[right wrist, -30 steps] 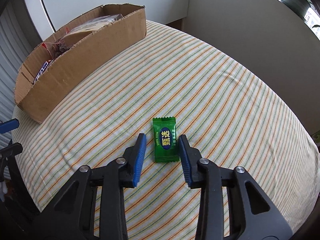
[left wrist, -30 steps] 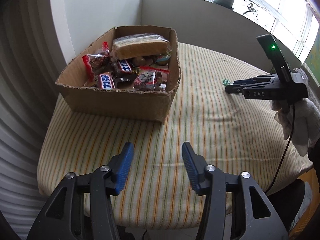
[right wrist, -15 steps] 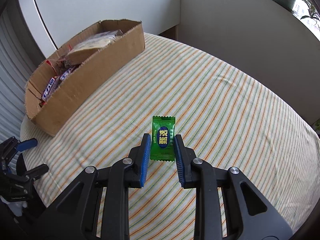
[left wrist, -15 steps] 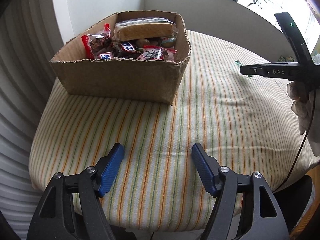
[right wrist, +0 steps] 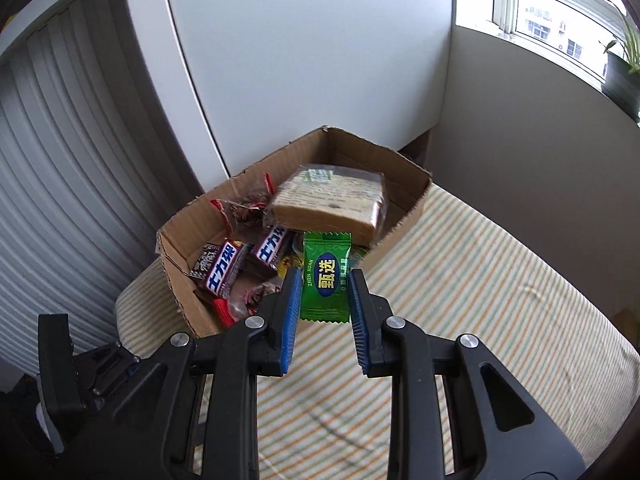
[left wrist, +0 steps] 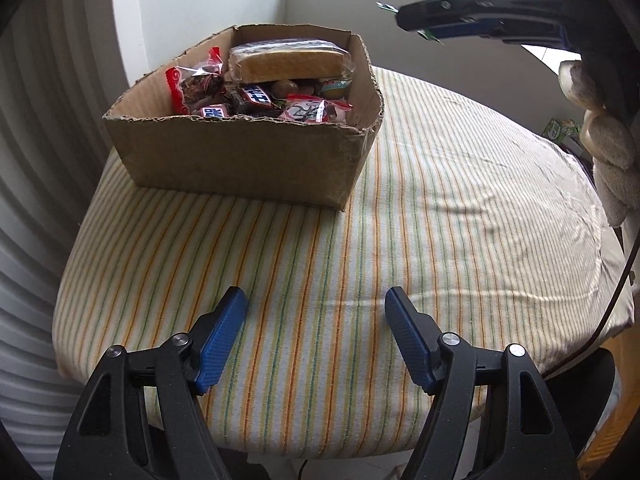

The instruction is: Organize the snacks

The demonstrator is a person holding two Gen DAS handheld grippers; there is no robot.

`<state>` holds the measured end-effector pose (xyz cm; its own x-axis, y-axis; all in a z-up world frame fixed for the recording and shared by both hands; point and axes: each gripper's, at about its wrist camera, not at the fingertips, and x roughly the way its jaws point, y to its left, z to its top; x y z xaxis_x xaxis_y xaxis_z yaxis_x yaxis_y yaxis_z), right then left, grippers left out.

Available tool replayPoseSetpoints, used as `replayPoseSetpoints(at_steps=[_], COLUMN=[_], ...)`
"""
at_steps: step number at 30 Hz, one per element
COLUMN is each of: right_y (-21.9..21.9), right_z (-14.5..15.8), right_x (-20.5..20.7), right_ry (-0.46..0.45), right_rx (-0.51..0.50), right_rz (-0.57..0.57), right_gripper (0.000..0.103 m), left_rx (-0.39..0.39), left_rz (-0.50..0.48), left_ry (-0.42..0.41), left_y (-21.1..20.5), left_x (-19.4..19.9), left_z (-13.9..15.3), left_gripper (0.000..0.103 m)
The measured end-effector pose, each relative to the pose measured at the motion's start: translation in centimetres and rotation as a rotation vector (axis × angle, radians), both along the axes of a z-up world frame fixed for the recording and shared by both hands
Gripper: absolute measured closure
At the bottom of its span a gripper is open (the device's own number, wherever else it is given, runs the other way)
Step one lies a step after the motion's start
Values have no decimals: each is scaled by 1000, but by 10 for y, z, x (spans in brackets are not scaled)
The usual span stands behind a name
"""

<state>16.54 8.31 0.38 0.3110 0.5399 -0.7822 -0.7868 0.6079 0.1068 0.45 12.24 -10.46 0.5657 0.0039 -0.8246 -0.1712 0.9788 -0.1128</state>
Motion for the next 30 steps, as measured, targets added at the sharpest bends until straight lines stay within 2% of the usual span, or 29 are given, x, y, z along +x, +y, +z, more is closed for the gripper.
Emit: replayPoseSetpoints(at_steps=[8, 10, 12, 15, 20, 21, 22, 24, 30], right_y=[39, 44, 44, 40, 19, 12, 4, -13, -66], right_z=[-7, -6, -4, -1, 6, 7, 9, 12, 14], right_x=[-1, -3, -5, -5, -12, -15, -18, -27, -56], right_ry=[14, 3, -7, -1, -3, -6, -14, -50, -72], right_rx=[-18, -30, -23, -9, 26, 33, 38, 51, 96], right_rz=[55, 50, 43, 32, -1, -10, -21, -47, -107], right_gripper=[77, 57, 46, 46, 45, 41, 29, 21, 21], left_rx=[-13, -16, -16, -14, -4, -1, 4, 9, 23], left_rz=[-1, 0, 0, 2, 15, 18, 20, 26, 40], left_ry=[-6, -7, -9, -9, -22, -27, -31, -41, -76], left_y=[3, 4, 5, 5, 6, 6, 6, 7, 6], left_x=[-2, -2, -2, -6, -10, -12, -13, -17, -30], left_z=[2, 1, 2, 3, 8, 10, 12, 15, 28], left_gripper=[31, 31, 31, 31, 31, 31, 31, 31, 31])
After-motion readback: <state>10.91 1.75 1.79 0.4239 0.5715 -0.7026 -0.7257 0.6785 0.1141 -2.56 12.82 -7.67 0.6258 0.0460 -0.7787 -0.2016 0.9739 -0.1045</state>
